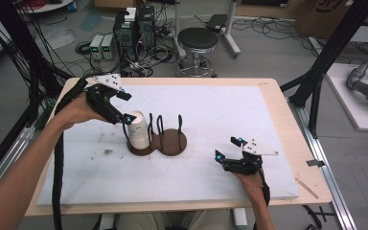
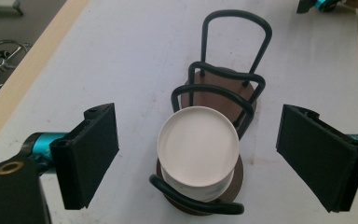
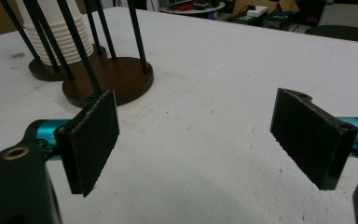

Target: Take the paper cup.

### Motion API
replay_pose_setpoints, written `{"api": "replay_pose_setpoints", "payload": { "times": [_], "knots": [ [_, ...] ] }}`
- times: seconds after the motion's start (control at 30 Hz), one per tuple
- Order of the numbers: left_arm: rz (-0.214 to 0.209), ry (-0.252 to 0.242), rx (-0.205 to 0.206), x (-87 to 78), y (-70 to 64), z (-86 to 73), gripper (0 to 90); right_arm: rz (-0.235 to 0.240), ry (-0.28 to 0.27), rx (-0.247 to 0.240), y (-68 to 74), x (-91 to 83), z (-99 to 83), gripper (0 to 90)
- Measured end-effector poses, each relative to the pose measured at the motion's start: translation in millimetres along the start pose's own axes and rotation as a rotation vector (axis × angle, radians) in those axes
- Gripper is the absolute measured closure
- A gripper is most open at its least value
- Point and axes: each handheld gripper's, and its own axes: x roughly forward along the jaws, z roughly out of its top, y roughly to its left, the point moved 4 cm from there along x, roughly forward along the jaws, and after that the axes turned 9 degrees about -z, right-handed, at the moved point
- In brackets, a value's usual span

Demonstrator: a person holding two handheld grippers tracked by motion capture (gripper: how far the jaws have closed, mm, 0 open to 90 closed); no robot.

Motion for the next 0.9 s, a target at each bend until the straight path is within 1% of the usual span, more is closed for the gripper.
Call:
{"api": "replay_pose_setpoints", "payload": {
  "times": [0.27,0.33,0.43,0.57,0.63,0.77,0.9],
  "knots": [
    [-0.017,0.045,0.003,9.3,2.7,0.7,13.0,0.001,0.000,0.003,0.0,0.0,0.0,15.7],
    [-0.018,0.061,0.004,12.4,4.9,0.6,13.1,0.001,-0.001,0.003,-0.2,0.0,0.0,15.7],
    [-0.020,0.074,0.003,15.0,5.9,0.2,13.2,0.002,0.001,0.005,-0.2,0.0,-0.1,15.7],
    [-0.022,0.092,0.008,16.5,6.9,-1.1,13.6,0.003,0.004,0.006,-0.3,0.1,-0.1,15.7],
    [-0.019,0.109,0.005,17.4,7.7,-2.5,13.6,0.002,0.000,0.001,-0.8,0.4,0.1,15.7],
    [-0.019,0.110,0.002,19.6,7.8,-3.1,13.6,0.002,0.002,0.002,-0.8,0.5,0.0,15.7],
    [-0.029,0.120,0.002,24.5,8.3,-5.1,13.7,0.000,0.004,0.006,-0.1,0.4,0.0,15.7]
  ]
}}
